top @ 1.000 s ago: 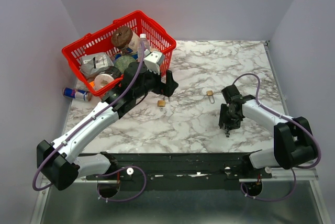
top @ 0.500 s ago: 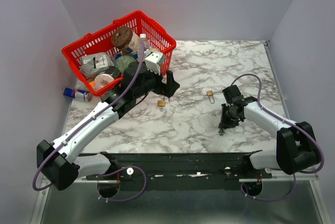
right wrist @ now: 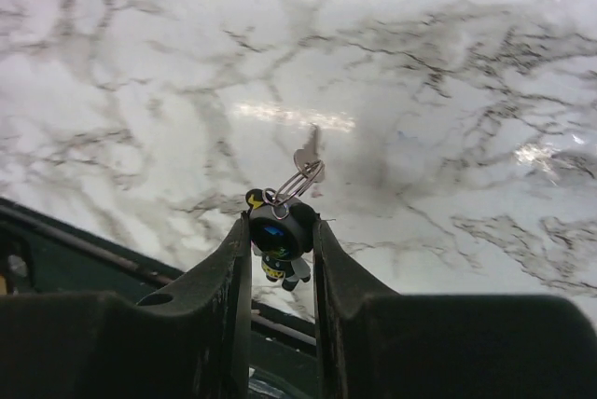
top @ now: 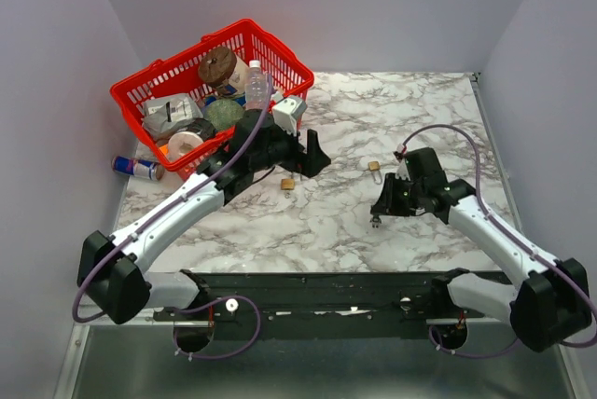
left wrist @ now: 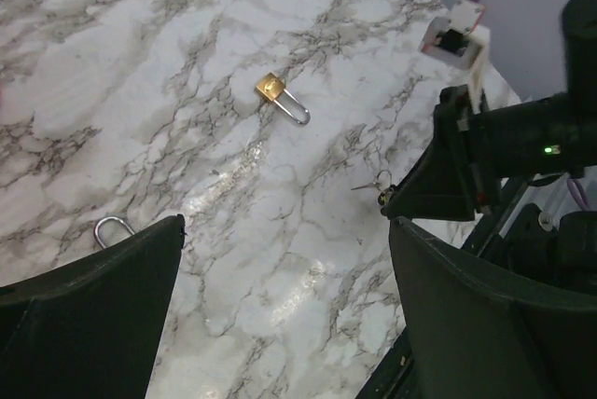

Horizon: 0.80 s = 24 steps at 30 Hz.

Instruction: Unlock with the key

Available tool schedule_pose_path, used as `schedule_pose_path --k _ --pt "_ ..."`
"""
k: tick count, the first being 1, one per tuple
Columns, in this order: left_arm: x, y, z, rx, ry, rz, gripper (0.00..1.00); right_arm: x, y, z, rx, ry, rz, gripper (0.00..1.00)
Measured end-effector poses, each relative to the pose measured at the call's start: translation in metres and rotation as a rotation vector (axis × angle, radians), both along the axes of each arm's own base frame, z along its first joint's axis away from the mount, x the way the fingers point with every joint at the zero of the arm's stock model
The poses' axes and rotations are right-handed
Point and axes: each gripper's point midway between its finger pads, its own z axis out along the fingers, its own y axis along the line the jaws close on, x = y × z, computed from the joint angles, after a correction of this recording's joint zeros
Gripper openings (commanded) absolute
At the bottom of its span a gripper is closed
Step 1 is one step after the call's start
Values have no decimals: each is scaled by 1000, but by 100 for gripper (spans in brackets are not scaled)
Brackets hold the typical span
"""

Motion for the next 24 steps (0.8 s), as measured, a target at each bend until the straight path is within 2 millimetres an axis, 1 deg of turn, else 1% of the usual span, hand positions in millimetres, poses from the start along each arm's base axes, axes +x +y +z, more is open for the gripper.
schedule_pose_path --k 2,5,9,12,15,16,24 --pt "0 -6 -13 1 57 -10 93 1 9 18 48 -58 28 1" --pt "-2 -19 -41 0 181 -37 91 -2 23 45 109 -135 81 1" --pt "-13 -35 -70 -26 358 -86 90 -8 47 79 187 -234 172 1" --pt "-20 -45 -80 -61 454 -118 90 -10 62 98 226 -285 233 1" --pt "-26 -51 -80 -101 511 -142 90 -11 74 111 248 -323 287 1" --pt "-28 -52 -80 -111 524 -145 89 -13 80 109 249 -313 311 1" --pt "-38 -59 -71 -189 601 -179 90 -23 111 95 230 -290 439 1"
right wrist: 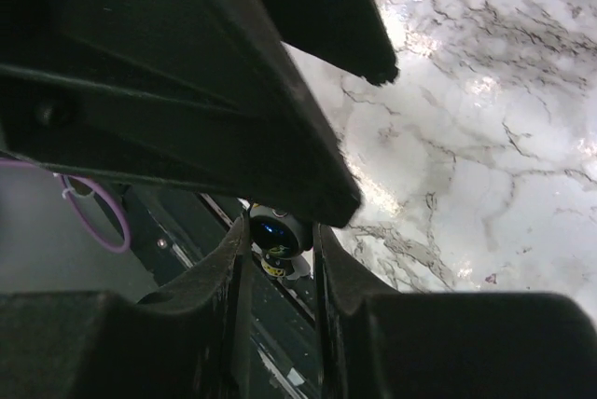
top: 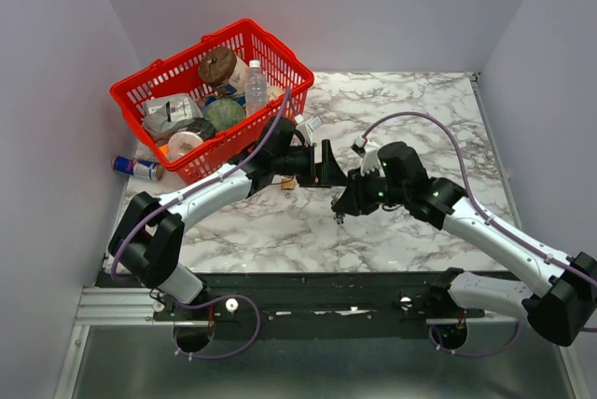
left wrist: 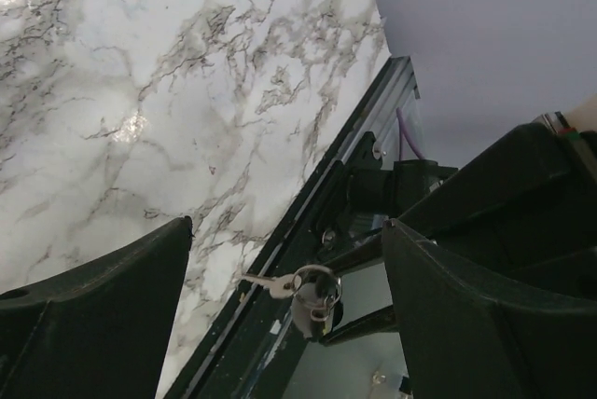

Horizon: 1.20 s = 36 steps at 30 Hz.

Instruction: Unlock with the key

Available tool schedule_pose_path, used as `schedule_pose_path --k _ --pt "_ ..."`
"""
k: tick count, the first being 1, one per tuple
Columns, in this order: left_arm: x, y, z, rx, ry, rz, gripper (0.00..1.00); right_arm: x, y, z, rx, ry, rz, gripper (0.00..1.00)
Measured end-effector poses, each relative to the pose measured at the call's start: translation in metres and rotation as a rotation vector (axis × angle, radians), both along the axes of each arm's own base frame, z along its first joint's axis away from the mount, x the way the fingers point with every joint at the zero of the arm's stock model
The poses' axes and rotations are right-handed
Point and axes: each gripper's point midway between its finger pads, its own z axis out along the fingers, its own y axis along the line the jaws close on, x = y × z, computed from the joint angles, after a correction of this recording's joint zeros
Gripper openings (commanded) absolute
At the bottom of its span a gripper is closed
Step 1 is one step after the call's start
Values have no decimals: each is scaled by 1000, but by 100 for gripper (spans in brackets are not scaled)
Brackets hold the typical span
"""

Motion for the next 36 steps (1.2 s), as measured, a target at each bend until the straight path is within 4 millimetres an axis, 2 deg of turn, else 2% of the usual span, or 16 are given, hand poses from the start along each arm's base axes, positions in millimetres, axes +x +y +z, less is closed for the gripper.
schedule_pose_path --k 9,16,23,36 --pt "-4 -3 0 -30 72 -1 90 6 16 17 -43 -99 14 1" --pt "0 -2 2 -45 85 22 89 13 23 12 -172 -148 9 1" --pt "3 -1 1 -55 103 43 90 22 13 1 -308 -198 -47 1" --pt "4 -3 3 -69 111 46 88 31 1 10 -383 -313 -125 1"
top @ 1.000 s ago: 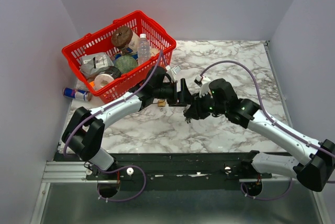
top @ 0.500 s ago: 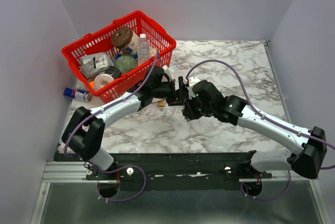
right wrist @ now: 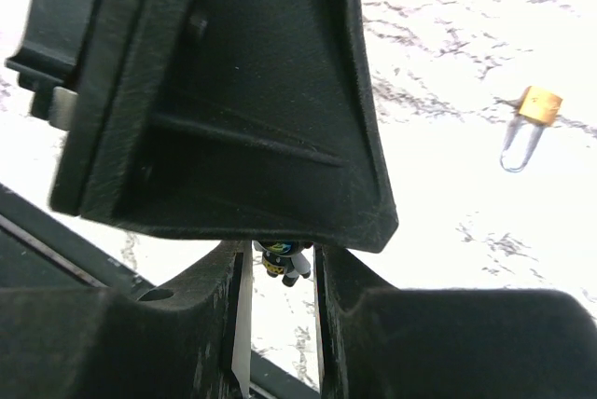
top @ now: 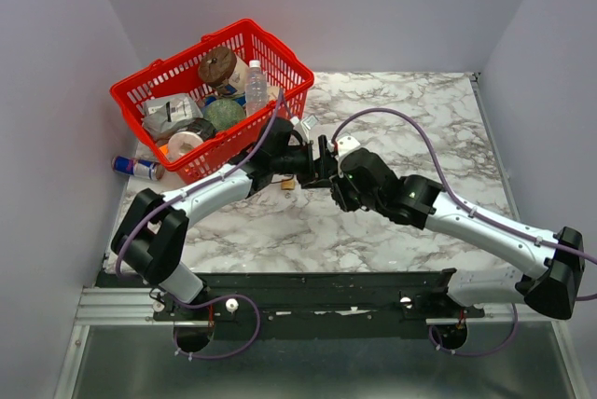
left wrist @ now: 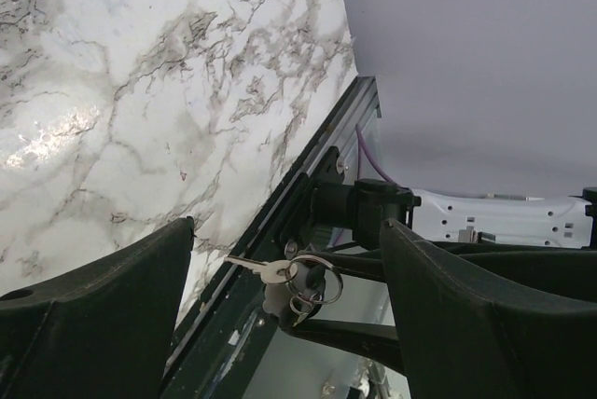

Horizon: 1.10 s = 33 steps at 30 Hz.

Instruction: Unlock with the key

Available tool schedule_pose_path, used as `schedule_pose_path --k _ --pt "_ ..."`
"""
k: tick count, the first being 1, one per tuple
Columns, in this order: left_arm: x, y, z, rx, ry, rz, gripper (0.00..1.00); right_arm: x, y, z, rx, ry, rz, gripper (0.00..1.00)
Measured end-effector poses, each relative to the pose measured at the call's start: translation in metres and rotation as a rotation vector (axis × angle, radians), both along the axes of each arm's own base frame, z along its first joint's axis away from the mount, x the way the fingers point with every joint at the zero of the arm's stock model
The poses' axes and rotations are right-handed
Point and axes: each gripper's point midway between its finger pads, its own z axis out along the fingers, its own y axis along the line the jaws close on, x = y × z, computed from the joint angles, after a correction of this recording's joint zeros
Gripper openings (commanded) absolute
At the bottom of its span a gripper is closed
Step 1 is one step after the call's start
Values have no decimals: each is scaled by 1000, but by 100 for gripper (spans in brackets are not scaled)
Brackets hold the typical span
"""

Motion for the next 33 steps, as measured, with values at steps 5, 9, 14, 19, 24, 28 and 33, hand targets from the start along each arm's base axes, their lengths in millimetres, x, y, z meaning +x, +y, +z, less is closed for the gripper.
schedule_pose_path --k 5,9,14,19,24,28,33 --pt "0 -1 -4 2 23 1 88 3 -2 3 -21 -41 -5 1" --pt "1 -2 -4 -1 29 4 86 5 -2 1 -35 -70 0 1" --pt "1 -3 -3 -11 32 6 82 7 -2 -3 -52 -95 6 1" --pt "1 -5 -3 -23 38 10 81 9 -4 -4 -71 -116 4 1" --pt "2 -7 -4 -28 41 11 83 11 -6 -4 -88 -132 -4 1" --pt "2 -9 -7 -28 52 10 86 11 -8 -6 -109 -150 -9 1" --pt "1 -10 -9 -28 63 11 84 12 -9 -8 -126 -175 -9 1"
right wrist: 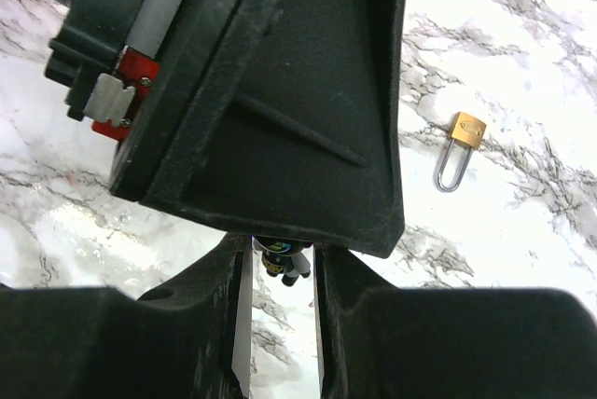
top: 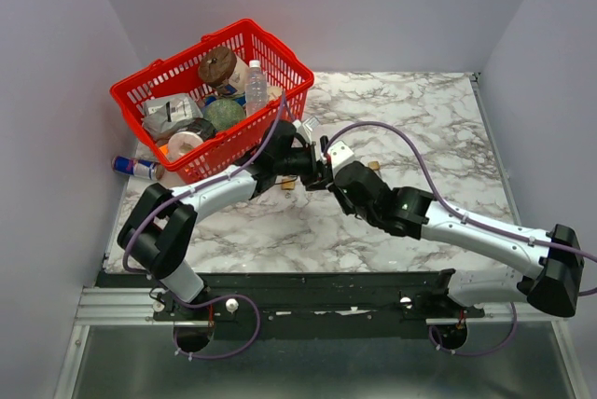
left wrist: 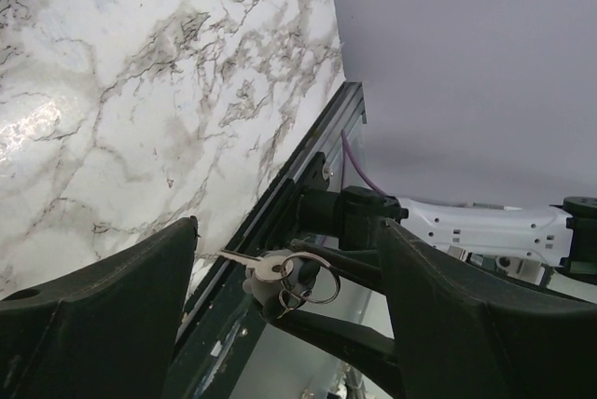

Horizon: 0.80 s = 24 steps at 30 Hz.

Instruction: Unlock with the key

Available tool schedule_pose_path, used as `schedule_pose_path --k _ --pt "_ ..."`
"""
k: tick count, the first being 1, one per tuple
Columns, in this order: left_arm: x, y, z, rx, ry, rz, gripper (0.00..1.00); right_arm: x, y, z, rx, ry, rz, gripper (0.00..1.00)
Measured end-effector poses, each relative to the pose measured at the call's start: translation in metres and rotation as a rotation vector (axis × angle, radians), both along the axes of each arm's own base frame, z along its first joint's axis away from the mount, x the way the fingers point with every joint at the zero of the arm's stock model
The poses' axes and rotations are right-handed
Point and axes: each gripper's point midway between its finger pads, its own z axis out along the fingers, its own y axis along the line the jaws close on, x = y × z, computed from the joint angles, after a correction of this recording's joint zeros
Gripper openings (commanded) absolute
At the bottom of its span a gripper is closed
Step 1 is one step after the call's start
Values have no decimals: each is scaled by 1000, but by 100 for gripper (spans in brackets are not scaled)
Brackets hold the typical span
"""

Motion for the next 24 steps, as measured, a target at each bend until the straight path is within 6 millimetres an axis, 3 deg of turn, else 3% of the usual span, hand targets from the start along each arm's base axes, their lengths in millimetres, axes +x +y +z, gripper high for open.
schedule_pose_path --k 7,18,24 --pt "-1 -1 -1 -27 31 14 75 2 6 -6 2 -41 18 1" --pt "-1 -3 3 -49 24 12 48 3 9 -8 5 -48 21 1" --pt "-2 -2 -5 -31 25 5 15 0 6 -12 18 -39 8 1"
